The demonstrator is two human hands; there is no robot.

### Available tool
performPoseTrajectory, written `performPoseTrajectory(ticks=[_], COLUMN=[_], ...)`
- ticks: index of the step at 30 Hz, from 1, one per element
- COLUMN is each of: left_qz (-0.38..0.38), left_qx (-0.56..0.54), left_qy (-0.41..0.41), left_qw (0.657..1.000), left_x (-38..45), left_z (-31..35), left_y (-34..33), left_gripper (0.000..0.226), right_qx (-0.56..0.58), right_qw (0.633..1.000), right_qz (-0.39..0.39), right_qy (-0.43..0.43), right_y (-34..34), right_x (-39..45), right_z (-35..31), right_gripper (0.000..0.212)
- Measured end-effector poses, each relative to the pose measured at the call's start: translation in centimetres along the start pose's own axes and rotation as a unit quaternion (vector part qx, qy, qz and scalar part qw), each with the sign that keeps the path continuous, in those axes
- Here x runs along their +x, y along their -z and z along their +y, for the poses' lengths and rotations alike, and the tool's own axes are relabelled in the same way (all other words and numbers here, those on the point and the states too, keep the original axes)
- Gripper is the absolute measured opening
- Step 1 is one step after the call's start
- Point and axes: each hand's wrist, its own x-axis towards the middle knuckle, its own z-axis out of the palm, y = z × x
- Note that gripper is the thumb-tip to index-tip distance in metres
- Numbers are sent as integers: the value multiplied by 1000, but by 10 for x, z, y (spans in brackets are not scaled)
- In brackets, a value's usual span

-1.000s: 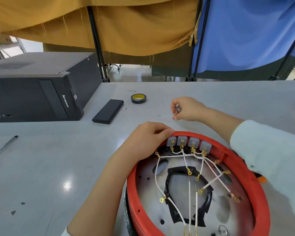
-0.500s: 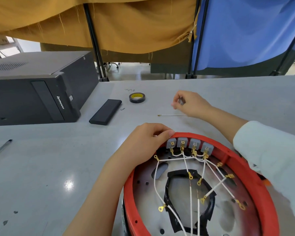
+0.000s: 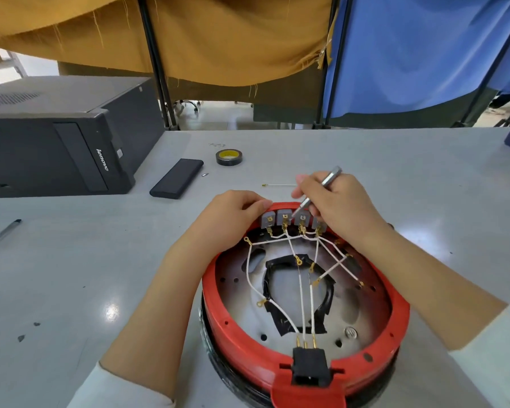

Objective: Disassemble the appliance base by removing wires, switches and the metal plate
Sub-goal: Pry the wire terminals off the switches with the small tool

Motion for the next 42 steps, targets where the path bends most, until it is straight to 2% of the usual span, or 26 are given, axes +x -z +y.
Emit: performPoseTrajectory(ticks=[2, 5, 10, 20, 27, 30, 35, 42], left_qz=[2, 4, 10, 12, 12, 9, 9, 13], left_qx=[4, 8, -2, -2, 8, 8, 4, 1], left_qy=[-3, -7, -7, -14, -14, -13, -15, -11], left_qw=[1000, 1000, 1000, 1000, 1000, 1000, 1000, 1000], left_x=[-1, -3, -2, 0, 0, 0, 0, 0], left_z=[0, 0, -3, -6, -5, -5, -4, -5], left_y=[0, 0, 0, -3, -3, -3, -2, -2], left_gripper=[26, 28, 27, 26, 26, 27, 27, 26], right_qx=[-14, -57, -94, -120, -217, -204, -165, -130], right_qw=[999, 995, 991, 990, 976, 978, 985, 991], right_qz=[34, 83, 91, 69, -25, -37, 34, 22], right_qy=[10, 28, 17, 33, -26, -31, 44, 30], right_y=[0, 0, -2, -7, -11, -11, -11, -3], right_x=[-4, -3, 3, 3, 20, 22, 12, 10], right_z=[4, 5, 8, 5, -6, -5, 4, 6], right_gripper=[23, 28, 30, 28, 34, 32, 30, 28])
